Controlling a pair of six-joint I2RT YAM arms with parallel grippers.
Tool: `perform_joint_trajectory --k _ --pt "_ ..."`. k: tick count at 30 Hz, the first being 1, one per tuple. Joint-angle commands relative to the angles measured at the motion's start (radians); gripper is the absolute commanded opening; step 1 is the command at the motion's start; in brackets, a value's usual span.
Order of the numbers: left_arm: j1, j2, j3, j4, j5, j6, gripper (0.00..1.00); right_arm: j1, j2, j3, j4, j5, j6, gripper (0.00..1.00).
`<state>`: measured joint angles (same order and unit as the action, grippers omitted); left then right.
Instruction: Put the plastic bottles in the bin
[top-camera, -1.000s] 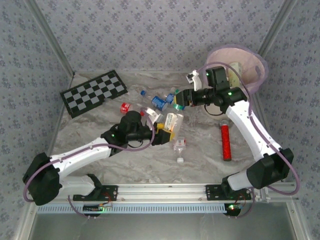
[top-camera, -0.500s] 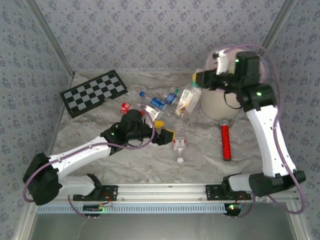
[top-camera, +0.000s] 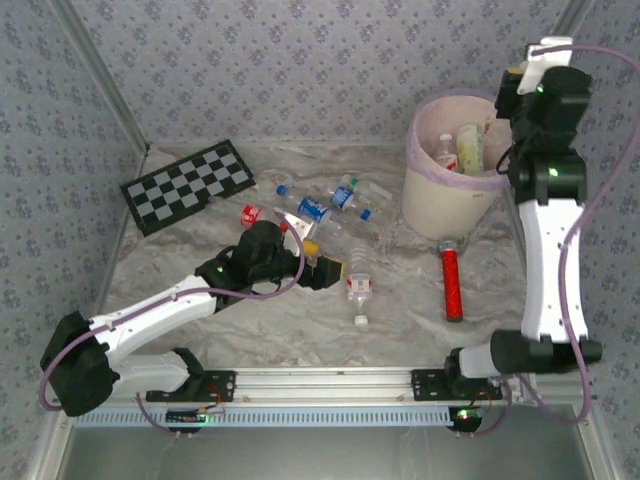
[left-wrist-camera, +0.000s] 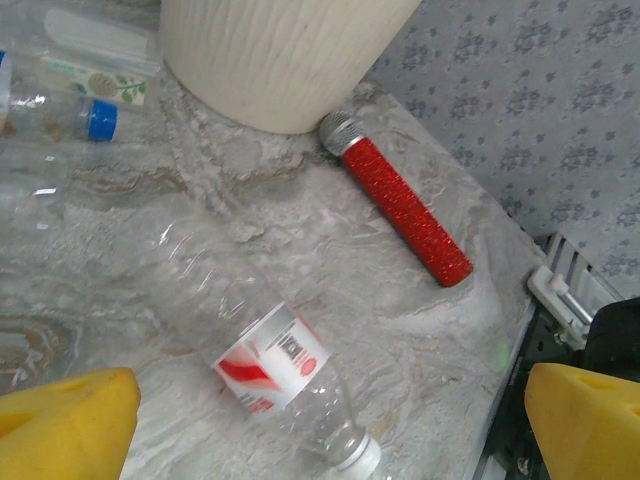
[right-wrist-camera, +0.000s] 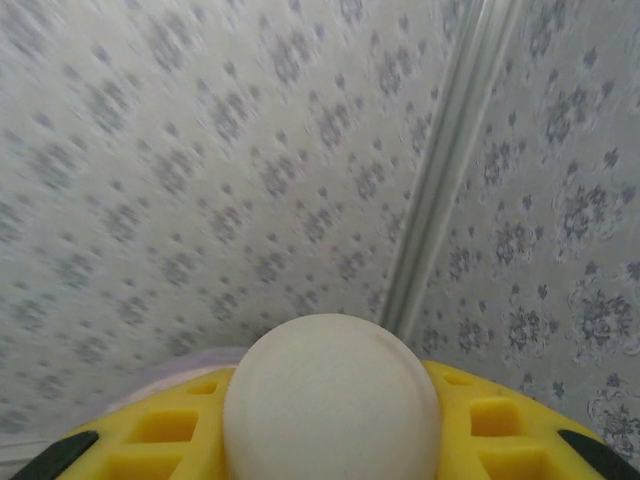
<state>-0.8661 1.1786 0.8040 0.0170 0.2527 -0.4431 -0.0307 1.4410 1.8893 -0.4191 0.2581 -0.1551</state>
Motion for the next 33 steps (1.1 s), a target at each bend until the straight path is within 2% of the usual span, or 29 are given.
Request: perform_joint_trajectory --k 1,3,7,11,16,22,28,33 --pt "-0.005 -0.024 0.002 -0.035 -0.026 -0.02 0.98 -0.006 0.063 -0.019 0.09 0.094 -0.08 0.0" --pt "-0.004 -0.029 -0.003 -0.037 -0.026 -0.026 0.98 -0.006 0.083 -0.042 0.104 0.117 -0.089 0.0" --pt "-0.005 -0.039 -0.014 -0.029 -0.03 -0.028 0.98 -0.018 0.072 -0.206 0.212 0.107 -0.088 0.0" --pt "-0.005 -0.038 -0.005 -0.043 -0.027 -0.014 0.98 -0.047 0.104 -0.25 0.162 0.077 -0.037 0.0" --pt "-0.004 -0.022 -0.004 -0.028 -0.026 -0.014 0.99 -0.074 0.194 -0.18 -0.054 -0.023 0.053 0.0" --pt "-0.004 0.003 0.013 -0.041 -0.002 -0.013 0.99 -0.077 0.319 -0.076 -0.282 -0.105 0.071 0.0" --pt "-0.004 0.013 0.02 -0.053 -0.001 -0.007 0.99 -0.075 0.414 0.007 -0.44 -0.154 0.095 0.0" --pt "-0.005 0.019 0.024 -0.064 -0.001 -0.004 0.99 -0.072 0.452 0.024 -0.5 -0.163 0.121 0.02"
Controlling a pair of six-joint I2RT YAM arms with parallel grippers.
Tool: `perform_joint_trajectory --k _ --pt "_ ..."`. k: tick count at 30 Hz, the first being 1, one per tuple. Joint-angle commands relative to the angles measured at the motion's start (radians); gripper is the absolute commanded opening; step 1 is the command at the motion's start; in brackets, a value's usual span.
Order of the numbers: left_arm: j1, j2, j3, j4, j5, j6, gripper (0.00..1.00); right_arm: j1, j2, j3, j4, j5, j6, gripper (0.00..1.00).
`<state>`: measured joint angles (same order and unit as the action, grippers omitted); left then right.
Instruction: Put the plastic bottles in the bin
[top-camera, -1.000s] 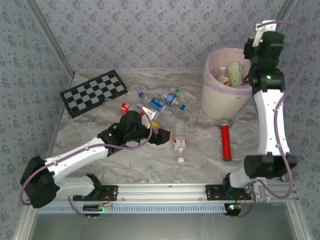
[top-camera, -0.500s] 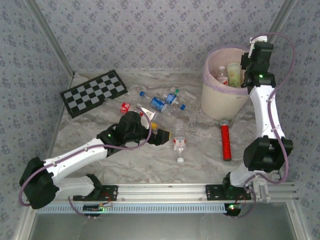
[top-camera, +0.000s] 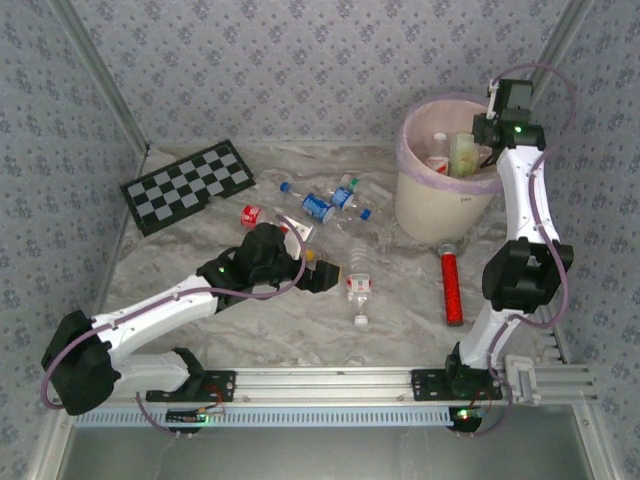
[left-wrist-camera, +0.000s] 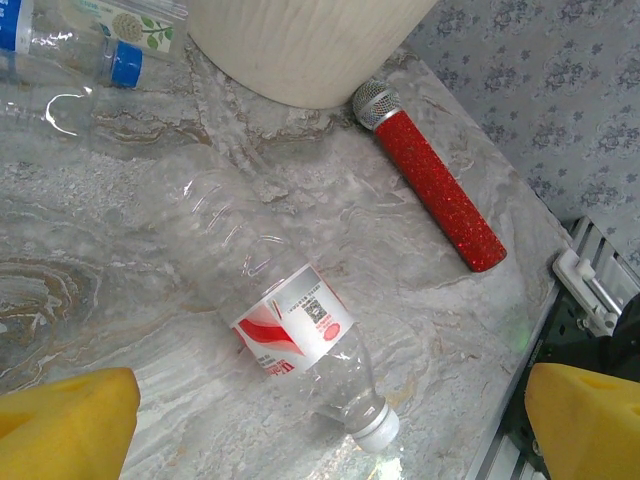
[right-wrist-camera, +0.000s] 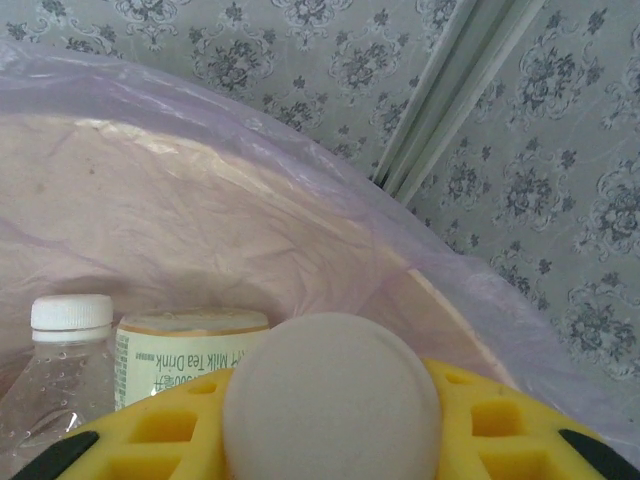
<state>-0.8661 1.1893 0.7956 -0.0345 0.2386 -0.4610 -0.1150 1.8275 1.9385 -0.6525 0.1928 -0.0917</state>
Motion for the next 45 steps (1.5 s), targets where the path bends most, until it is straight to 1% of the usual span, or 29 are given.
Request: perform_joint_trajectory --k 1,6,8,10,12,16,18,21,23,27,31,36,38,39,41,43,45 --pt "-0.005 0.01 0.033 -0.014 0.013 0.014 0.99 0.012 0.072 -0.026 -0.272 -0.105 0.065 0.04" --pt "-0.005 0.007 0.037 -0.029 0.015 0.018 0.99 0.017 0.082 -0.016 -0.28 -0.097 0.079 0.17" --pt "-0.005 0.0 0.037 -0.037 0.012 0.02 0.99 0.021 0.045 -0.025 -0.253 -0.096 0.081 0.29" --pt "-0.004 -0.005 0.033 -0.039 0.005 0.018 0.99 0.022 0.018 0.006 -0.262 -0.106 0.081 0.46" --pt "-0.004 -0.01 0.028 -0.038 -0.003 0.016 0.99 0.024 0.001 0.056 -0.291 -0.105 0.076 0.59" --pt "-0.004 -0.004 0.028 -0.033 -0.008 0.012 0.99 0.035 -0.047 0.138 -0.324 -0.1 0.056 0.71" --pt "-0.004 0.001 0.03 -0.033 -0.008 0.01 0.99 0.042 -0.082 0.158 -0.327 -0.11 0.049 0.74" --pt "-0.005 0.008 0.031 -0.028 -0.01 0.008 0.99 0.06 -0.141 0.157 -0.321 -0.171 0.047 0.74" --pt "-0.004 0.009 0.031 -0.025 -0.013 0.005 0.99 0.082 -0.175 0.143 -0.312 -0.184 0.046 0.75" --pt "-0.005 -0.003 0.026 -0.04 -0.057 -0.008 0.99 0.15 -0.242 0.096 -0.272 -0.178 0.019 0.76" --pt "0.001 -0.02 0.008 -0.065 -0.121 -0.032 0.99 0.226 -0.275 0.082 -0.262 -0.136 0.001 0.82" --pt "0.011 -0.045 -0.018 -0.064 -0.133 -0.053 0.99 0.271 -0.277 0.076 -0.27 -0.119 0.023 0.82" --pt "0.017 -0.05 -0.024 -0.064 -0.151 -0.064 0.99 0.313 -0.278 0.058 -0.254 -0.177 0.044 0.81" --pt "0.023 -0.05 -0.028 -0.067 -0.166 -0.077 0.99 0.347 -0.275 0.042 -0.233 -0.212 0.049 0.81" --pt "0.049 -0.043 -0.031 -0.076 -0.189 -0.116 0.99 0.427 -0.249 0.028 -0.213 -0.226 0.039 0.8" --pt "0.089 -0.034 -0.039 -0.083 -0.18 -0.17 0.99 0.505 -0.184 0.049 -0.225 -0.188 0.016 0.78" --pt "0.117 -0.037 -0.055 -0.079 -0.162 -0.206 0.99 0.557 -0.107 0.084 -0.25 -0.126 -0.006 0.76"
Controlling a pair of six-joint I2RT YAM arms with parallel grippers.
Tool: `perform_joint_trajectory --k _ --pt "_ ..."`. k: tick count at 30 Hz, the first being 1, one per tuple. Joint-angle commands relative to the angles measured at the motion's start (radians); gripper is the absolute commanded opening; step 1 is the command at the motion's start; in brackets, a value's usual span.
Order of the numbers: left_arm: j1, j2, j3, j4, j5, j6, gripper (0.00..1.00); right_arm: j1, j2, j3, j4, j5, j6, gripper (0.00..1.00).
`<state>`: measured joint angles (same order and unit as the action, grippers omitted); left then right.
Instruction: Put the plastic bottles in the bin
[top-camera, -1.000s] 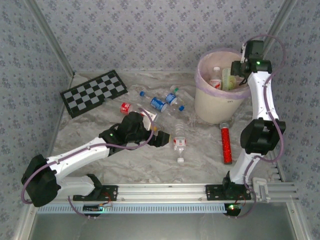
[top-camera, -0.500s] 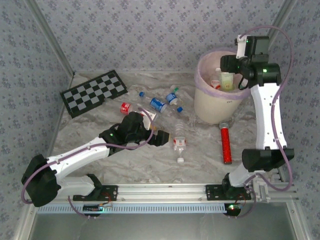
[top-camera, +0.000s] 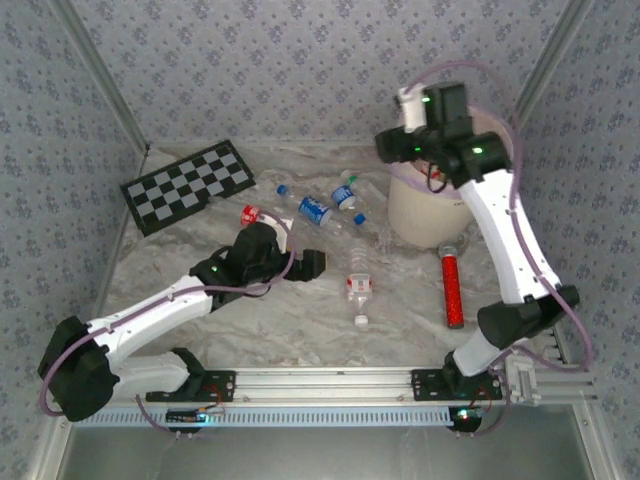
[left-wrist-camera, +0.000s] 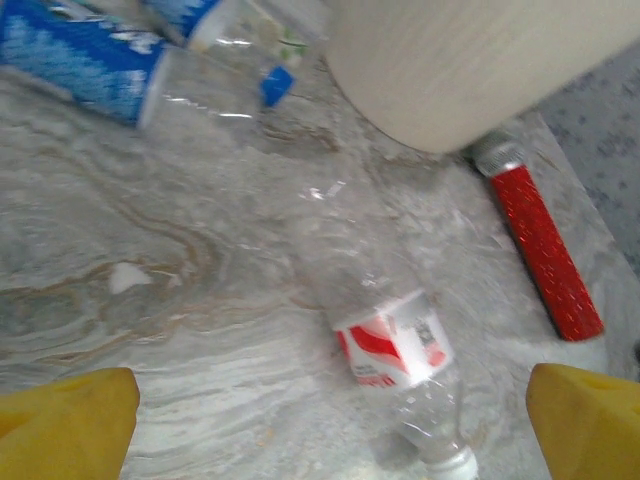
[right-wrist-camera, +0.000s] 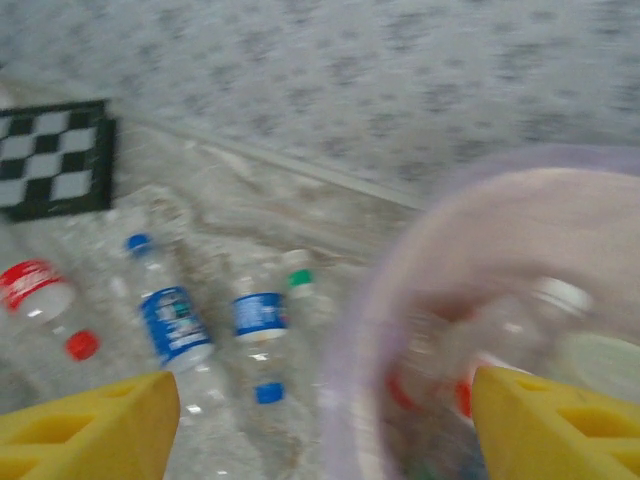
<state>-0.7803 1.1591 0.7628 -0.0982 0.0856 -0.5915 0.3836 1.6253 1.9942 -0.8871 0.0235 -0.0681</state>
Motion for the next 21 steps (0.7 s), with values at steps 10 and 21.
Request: perform_joint_trajectory --k 10,21 --pt "0.069 -0.146 -0.114 -0.071 -0.021 -0.106 0.99 0.097 0.583 0.248 -0.112 0.255 -0.128 0.63" --pt "0.103 -0.243 -0.153 -0.103 -0.036 -0.106 0.99 0.036 0.75 0.285 -0.123 0.231 -0.116 0.6"
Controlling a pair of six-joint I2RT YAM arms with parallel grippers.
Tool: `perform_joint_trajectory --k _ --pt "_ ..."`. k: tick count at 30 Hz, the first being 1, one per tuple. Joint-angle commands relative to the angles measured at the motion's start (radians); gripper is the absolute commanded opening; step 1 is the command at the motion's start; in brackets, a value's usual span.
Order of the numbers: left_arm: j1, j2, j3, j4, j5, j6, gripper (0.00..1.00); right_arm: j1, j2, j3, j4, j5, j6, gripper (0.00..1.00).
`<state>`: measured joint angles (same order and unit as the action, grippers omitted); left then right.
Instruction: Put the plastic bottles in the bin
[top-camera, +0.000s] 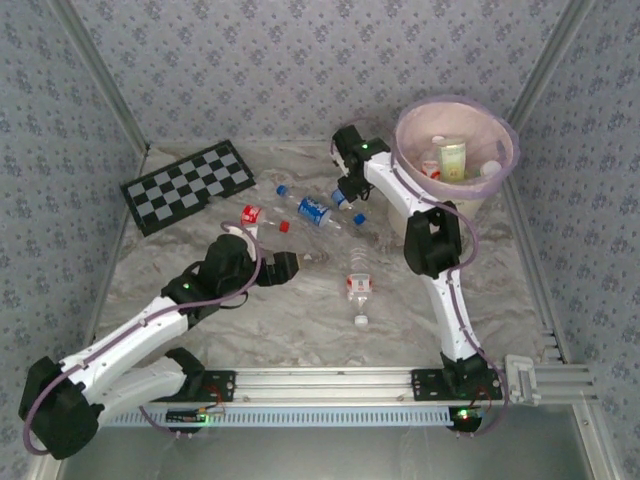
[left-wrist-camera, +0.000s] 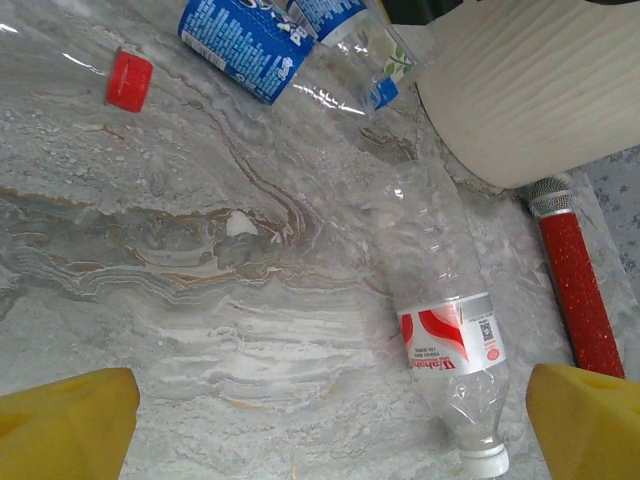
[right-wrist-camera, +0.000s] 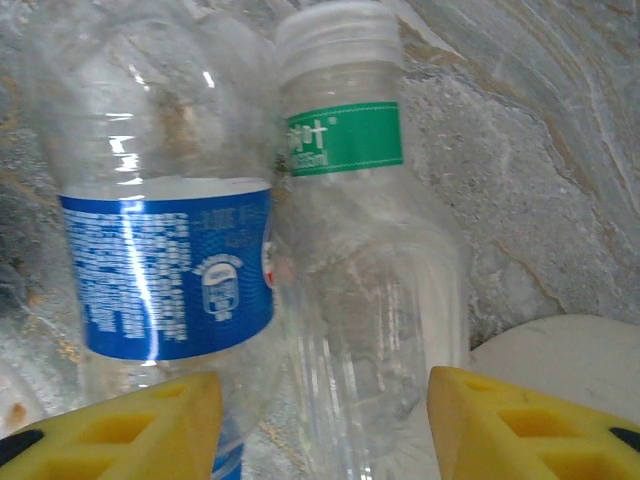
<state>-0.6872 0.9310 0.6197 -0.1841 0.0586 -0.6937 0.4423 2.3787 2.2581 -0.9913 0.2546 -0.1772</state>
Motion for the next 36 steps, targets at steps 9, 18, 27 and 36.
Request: perform_joint_trajectory --k 9,18,27,36 --pt "0.014 0.012 -0.014 0.01 0.007 -0.01 0.99 -0.077 0.027 0.019 -0.012 -0.131 -0.003 0.73" --pt "0.014 0.026 -0.013 0.016 0.014 -0.024 0.99 -0.101 0.116 0.115 -0.041 -0.236 0.035 0.74" --pt "0.014 0.036 -0.008 0.026 0.016 -0.03 0.99 -0.097 0.126 0.099 -0.022 -0.248 0.04 0.66" --pt "0.014 0.025 -0.008 0.021 0.013 -0.033 0.99 -0.076 0.067 0.094 -0.015 -0.202 0.029 0.56"
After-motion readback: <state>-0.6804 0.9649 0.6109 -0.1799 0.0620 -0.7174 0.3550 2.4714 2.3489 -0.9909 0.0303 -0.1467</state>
